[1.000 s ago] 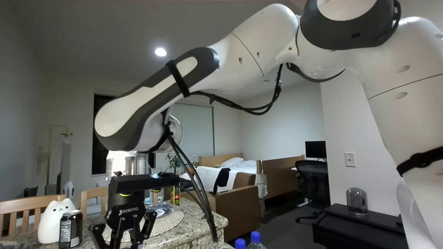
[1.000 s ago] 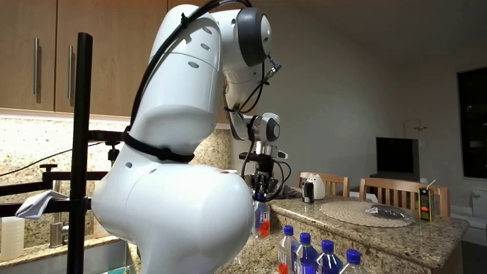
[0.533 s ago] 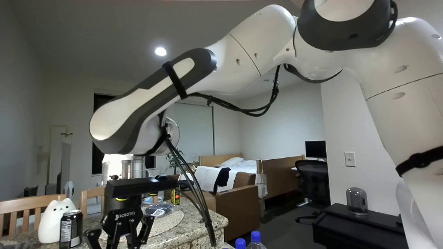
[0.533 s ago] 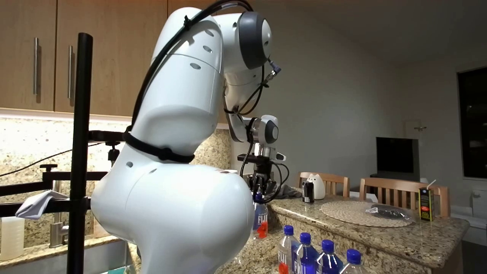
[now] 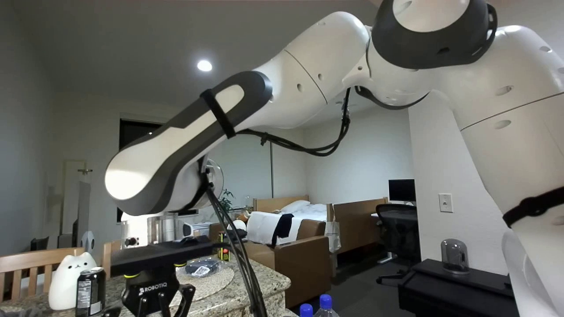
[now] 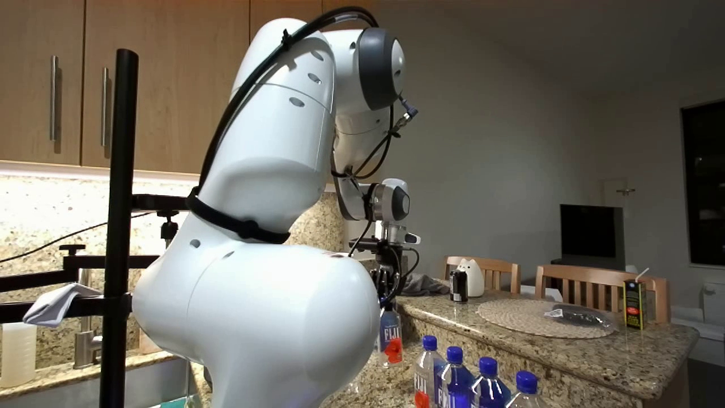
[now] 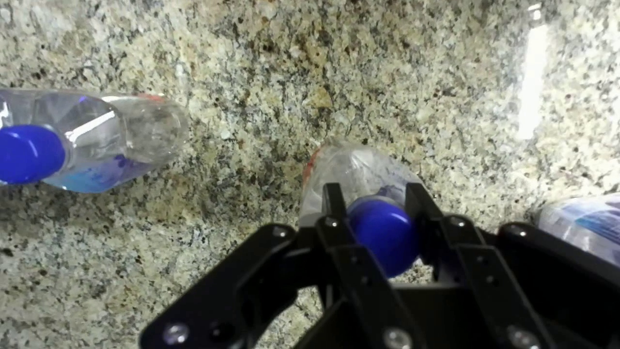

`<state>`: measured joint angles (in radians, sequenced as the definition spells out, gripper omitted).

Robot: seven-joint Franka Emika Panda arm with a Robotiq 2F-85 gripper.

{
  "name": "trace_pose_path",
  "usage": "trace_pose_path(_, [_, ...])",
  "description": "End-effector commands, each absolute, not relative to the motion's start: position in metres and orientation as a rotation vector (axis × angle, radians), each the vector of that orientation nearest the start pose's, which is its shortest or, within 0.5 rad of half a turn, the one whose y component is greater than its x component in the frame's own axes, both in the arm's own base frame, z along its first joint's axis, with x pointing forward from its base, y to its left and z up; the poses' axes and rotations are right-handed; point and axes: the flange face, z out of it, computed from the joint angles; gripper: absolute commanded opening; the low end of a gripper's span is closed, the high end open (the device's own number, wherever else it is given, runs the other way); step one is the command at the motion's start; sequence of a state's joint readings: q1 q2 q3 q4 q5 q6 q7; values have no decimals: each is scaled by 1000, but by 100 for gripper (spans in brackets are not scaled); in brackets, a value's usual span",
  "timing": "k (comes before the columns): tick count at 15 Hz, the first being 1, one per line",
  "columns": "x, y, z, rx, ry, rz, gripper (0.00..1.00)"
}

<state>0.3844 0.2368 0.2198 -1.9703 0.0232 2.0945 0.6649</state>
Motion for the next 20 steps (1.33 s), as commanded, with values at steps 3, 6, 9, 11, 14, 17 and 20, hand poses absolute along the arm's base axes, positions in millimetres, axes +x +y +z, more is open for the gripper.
trace_pose_path(3, [467,326,328,-3036,582,183,15])
trace_pose_path(6, [453,321,314,-2923,780,205,15])
trace_pose_path(9, [445,315,310,-2801,933,215,15])
trace_pose_path(11, [456,323,302,-2852,852,225,35])
trace_pose_path(14, [455,321,306,-2827,871,215,35])
trace_pose_path(17, [455,323,305,-2852,874,217,14])
trace_pose_path(20, [446,309,310,-2884,912,240,14])
